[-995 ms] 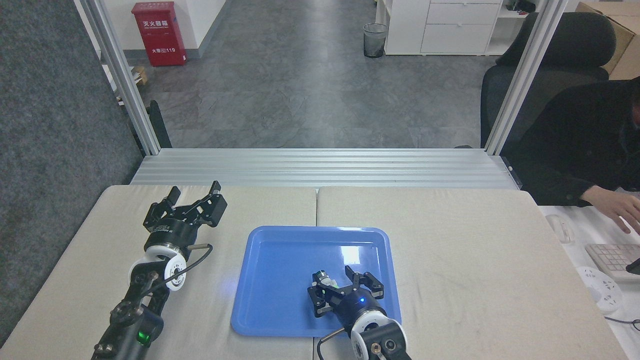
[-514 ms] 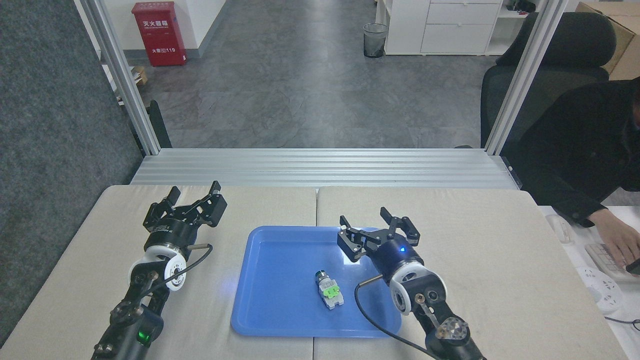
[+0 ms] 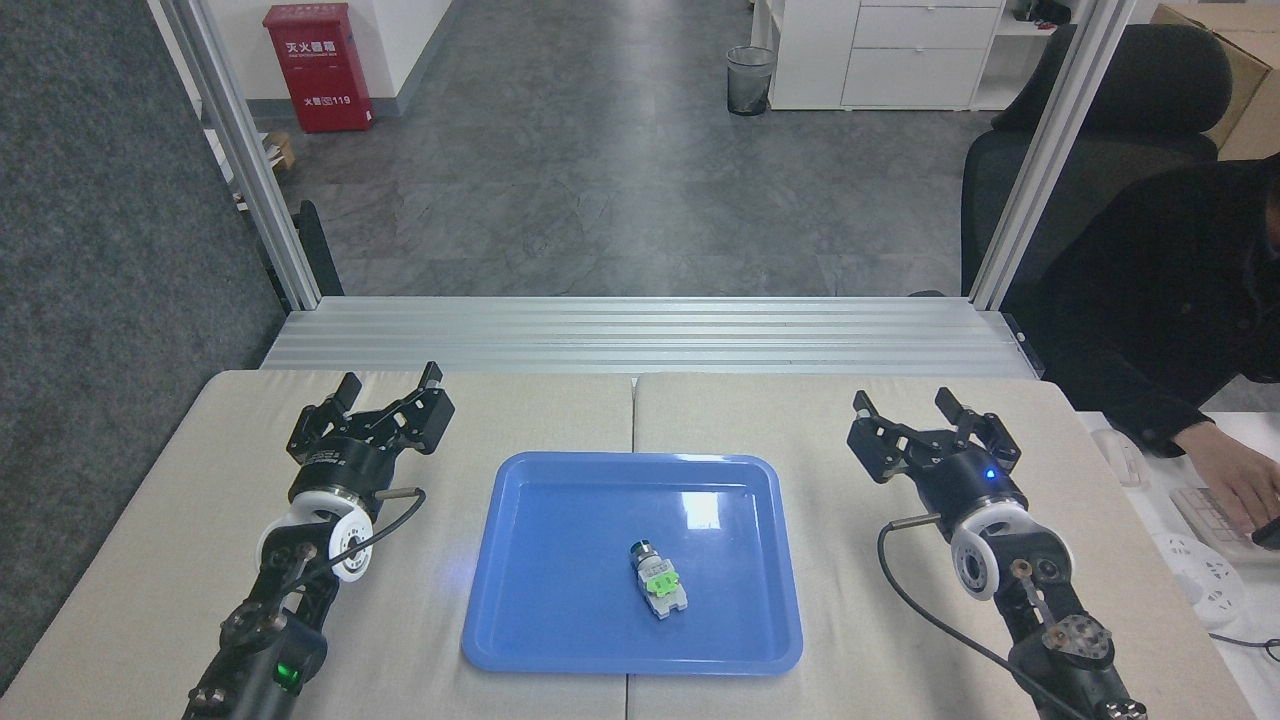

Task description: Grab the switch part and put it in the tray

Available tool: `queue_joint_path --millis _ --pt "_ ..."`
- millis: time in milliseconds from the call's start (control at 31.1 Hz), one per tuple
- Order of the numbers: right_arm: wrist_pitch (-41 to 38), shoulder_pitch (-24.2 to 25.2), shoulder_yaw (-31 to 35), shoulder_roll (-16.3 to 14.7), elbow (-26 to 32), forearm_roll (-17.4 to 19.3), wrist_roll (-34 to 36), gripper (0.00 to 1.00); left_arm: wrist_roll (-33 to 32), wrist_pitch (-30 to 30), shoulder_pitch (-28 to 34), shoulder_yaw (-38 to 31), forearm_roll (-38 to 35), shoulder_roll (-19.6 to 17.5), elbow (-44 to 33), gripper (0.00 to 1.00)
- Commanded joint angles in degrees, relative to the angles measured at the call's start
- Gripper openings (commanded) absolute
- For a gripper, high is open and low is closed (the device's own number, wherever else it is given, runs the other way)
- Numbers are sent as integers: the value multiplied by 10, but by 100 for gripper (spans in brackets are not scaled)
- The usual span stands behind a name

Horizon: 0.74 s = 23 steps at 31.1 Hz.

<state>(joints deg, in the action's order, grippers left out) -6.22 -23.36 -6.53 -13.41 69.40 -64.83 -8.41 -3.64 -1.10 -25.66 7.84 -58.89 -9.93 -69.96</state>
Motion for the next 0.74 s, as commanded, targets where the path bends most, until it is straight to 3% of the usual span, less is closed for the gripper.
queue_joint_path --millis 0,706 --pt "-3 2 97 -79 -24 14 1 99 0 0 0 1 0 0 0 100" --pt "-5 5 109 -82 -14 16 -9 99 0 0 0 0 0 0 0 100"
